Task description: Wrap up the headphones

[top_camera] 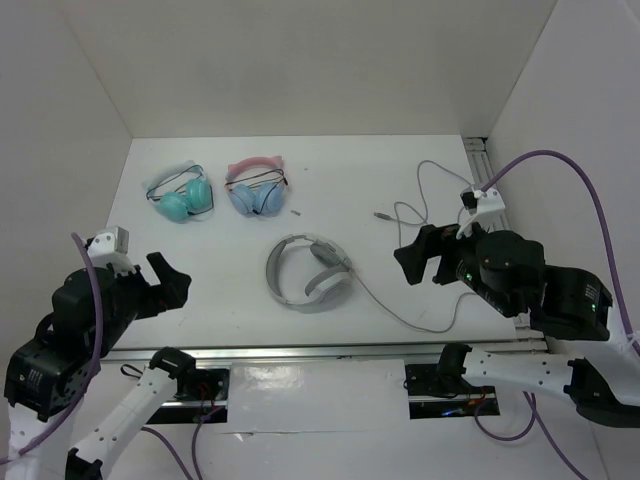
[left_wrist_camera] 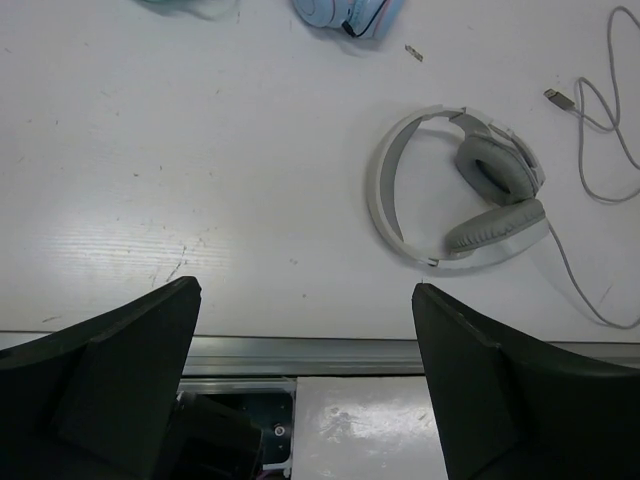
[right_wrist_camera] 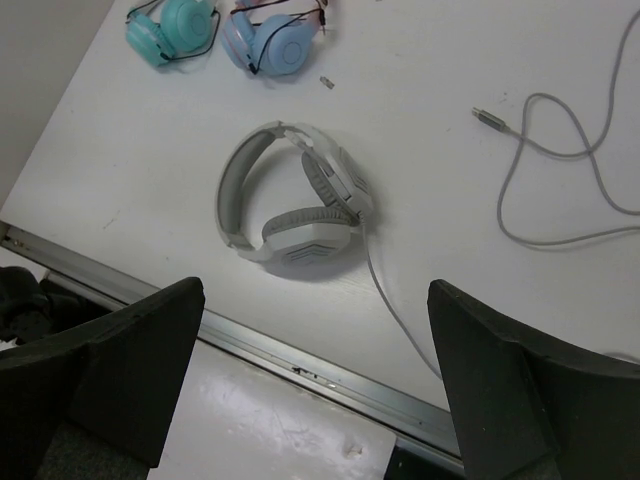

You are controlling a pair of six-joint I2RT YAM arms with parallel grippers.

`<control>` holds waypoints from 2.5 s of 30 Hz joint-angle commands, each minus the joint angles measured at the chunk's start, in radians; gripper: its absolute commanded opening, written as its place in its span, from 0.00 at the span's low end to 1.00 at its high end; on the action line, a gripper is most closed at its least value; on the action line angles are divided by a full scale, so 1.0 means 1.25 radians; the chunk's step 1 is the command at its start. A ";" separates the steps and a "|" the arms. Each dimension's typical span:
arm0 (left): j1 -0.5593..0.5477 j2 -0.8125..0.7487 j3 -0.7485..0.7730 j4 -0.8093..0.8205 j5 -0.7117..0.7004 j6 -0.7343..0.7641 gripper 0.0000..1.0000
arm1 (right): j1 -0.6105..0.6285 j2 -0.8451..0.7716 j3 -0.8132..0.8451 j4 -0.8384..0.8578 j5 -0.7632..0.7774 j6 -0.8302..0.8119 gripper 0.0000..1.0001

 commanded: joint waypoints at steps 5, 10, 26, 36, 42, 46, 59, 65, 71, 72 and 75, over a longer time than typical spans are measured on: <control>-0.010 -0.001 -0.044 0.048 0.002 -0.011 1.00 | -0.005 0.001 -0.002 0.059 0.015 -0.029 1.00; -0.019 0.026 -0.063 0.064 0.020 -0.011 1.00 | -0.005 0.049 0.006 0.037 0.055 -0.013 1.00; -0.046 0.394 -0.278 0.519 0.206 -0.092 1.00 | -0.012 0.050 -0.099 0.157 -0.104 -0.102 1.00; -0.181 0.664 -0.293 0.633 0.061 -0.167 1.00 | -0.012 0.040 -0.111 0.178 -0.131 -0.117 1.00; -0.181 0.765 -0.309 0.674 0.012 -0.200 1.00 | -0.012 -0.009 -0.137 0.205 -0.156 -0.117 1.00; -0.181 0.798 -0.301 0.686 0.004 -0.200 0.98 | -0.012 -0.009 -0.144 0.205 -0.173 -0.117 1.00; -0.181 0.879 -0.336 0.724 -0.012 -0.219 0.49 | -0.012 -0.064 -0.171 0.200 -0.164 -0.110 1.00; -0.206 0.864 -0.293 0.654 -0.045 -0.219 0.00 | -0.012 -0.064 -0.171 0.192 -0.172 -0.110 1.00; -0.300 0.626 -0.225 0.441 -0.144 -0.270 0.00 | -0.012 -0.064 -0.190 0.228 -0.199 -0.146 1.00; -0.330 0.582 -0.213 0.381 -0.176 -0.270 0.00 | -0.012 -0.076 -0.208 0.247 -0.210 -0.178 1.00; -0.350 0.430 -0.132 0.238 -0.236 -0.281 0.00 | -0.020 -0.121 -0.275 0.349 -0.272 -0.221 1.00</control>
